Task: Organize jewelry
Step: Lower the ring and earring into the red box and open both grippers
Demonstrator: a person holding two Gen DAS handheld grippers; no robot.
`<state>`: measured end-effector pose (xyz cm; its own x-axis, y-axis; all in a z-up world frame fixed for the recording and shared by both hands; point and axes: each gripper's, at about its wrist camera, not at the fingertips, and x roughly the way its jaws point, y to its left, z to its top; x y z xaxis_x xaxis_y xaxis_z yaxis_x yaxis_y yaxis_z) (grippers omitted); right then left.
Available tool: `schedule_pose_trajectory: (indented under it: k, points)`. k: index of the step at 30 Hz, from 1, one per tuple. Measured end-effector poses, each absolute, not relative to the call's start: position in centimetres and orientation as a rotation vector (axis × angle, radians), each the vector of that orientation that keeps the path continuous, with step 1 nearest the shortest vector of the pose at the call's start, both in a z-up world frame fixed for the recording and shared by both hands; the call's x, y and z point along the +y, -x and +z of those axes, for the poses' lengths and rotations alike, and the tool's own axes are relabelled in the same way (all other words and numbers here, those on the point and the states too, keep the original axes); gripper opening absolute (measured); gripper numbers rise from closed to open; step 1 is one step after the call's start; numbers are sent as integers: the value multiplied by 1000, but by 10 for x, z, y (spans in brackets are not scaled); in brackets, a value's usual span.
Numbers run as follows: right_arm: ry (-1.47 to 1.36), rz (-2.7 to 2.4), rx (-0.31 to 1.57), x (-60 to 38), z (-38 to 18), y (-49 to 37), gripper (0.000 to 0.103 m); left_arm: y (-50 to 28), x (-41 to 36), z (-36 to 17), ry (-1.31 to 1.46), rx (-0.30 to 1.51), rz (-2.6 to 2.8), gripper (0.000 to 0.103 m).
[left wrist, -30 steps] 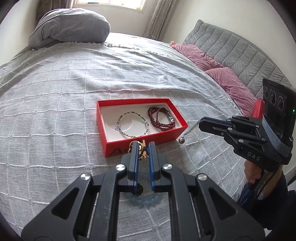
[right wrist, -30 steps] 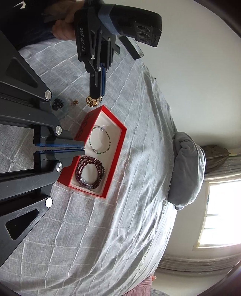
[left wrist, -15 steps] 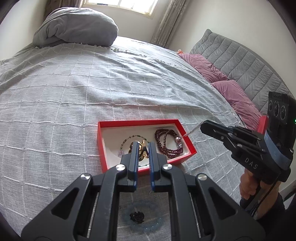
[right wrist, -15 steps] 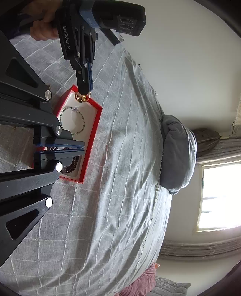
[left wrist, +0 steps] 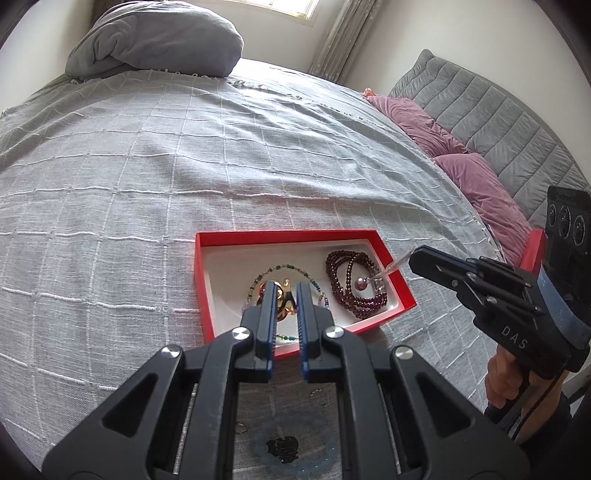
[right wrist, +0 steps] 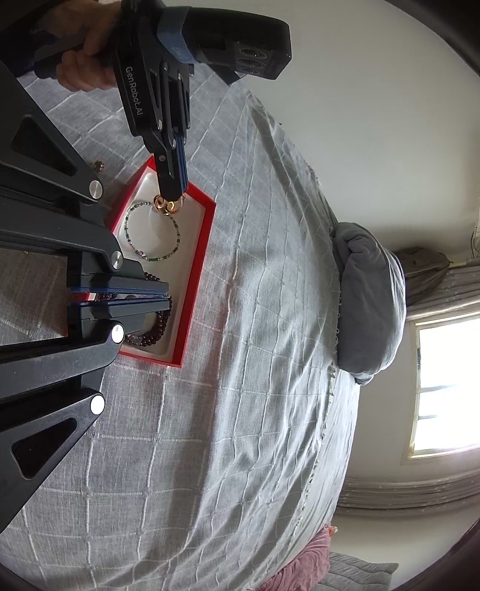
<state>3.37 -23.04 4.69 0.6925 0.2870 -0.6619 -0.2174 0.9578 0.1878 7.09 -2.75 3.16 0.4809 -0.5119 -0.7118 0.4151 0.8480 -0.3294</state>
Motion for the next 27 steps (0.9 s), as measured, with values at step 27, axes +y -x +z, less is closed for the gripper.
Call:
schedule_pose_trajectory:
  k: [27]
  points:
    - [-167,245,794,-245,45,-36,7,-73,-18,33,146,914,-565,11]
